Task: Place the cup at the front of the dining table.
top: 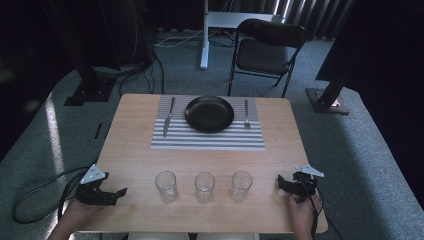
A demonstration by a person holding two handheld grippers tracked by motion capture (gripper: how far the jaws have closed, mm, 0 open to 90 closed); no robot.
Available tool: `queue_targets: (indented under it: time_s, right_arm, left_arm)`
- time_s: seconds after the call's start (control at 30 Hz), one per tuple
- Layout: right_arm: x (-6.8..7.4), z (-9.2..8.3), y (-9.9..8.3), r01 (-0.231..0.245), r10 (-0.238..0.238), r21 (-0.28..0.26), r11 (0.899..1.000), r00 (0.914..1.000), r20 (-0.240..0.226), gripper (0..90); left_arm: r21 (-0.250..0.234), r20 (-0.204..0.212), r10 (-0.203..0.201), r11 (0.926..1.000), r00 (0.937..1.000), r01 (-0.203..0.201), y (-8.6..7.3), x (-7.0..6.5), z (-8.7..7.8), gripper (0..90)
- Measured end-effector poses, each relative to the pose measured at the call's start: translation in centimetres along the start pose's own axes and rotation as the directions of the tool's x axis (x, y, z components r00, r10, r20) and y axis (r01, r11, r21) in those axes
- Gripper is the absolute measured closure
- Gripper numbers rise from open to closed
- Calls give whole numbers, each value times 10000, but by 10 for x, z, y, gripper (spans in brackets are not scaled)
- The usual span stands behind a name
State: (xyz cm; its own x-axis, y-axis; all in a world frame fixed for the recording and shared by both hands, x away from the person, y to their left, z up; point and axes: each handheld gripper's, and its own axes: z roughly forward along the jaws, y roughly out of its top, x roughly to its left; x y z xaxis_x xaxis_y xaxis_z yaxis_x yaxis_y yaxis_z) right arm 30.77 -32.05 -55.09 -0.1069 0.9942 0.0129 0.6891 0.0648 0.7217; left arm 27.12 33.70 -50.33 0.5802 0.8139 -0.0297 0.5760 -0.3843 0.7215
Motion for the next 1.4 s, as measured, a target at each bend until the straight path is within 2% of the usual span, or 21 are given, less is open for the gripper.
queue_targets:
  time_s: [0.17, 0.3, 0.5, 0.77, 0.93, 1.0, 1.03, 1.17, 1.23, 1.4]
  right_arm:
    - [0, 0, 0, -1, 1, -2, 10000, 10000, -5, 118]
    - [0, 0, 0, -2, 2, -1, 10000, 10000, -2, 118]
    - [0, 0, 0, -3, 3, -3, 10000, 10000, -7, 118]
    - [0, 0, 0, -4, 4, -2, 10000, 10000, 0, 118]
    - [0, 0, 0, -2, 2, -2, 10000, 10000, -4, 118]
    - [0, 0, 0, -2, 2, 0, 10000, 10000, -1, 118]
    - [0, 0, 0, -2, 2, -1, 10000, 10000, -2, 118]
    - [0, 0, 0, -2, 2, -1, 10000, 10000, -1, 118]
    - [0, 0, 0, -1, 1, -1, 10000, 10000, 0, 119]
    - [0, 0, 0, -4, 4, -2, 10000, 10000, -2, 119]
  left_arm:
    - [-111, 76, 385, 9992, 9992, -385, 13, -8, -5, 35]
    - [-297, 346, 586, 9979, 9977, -576, 23, -14, -8, 34]
    - [-495, 393, 976, 9942, 9945, -956, 36, -22, -12, 35]
    - [-928, 672, 1372, 9871, 9883, -1308, 53, -33, -20, 40]
    - [-1020, 811, 1545, 9840, 9847, -1459, 60, -37, -20, 40]
    - [-1078, 991, 1574, 9833, 9826, -1466, 63, -39, -20, 40]
    - [-1142, 938, 1588, 9824, 9828, -1478, 64, -40, -20, 40]
    - [-1188, 1128, 1787, 9791, 9774, -1653, 70, -46, -20, 40]
    - [-1268, 1066, 1836, 9773, 9772, -1698, 73, -49, -20, 40]
    - [-1435, 1227, 1861, 9753, 9748, -1682, 78, -54, -18, 40]
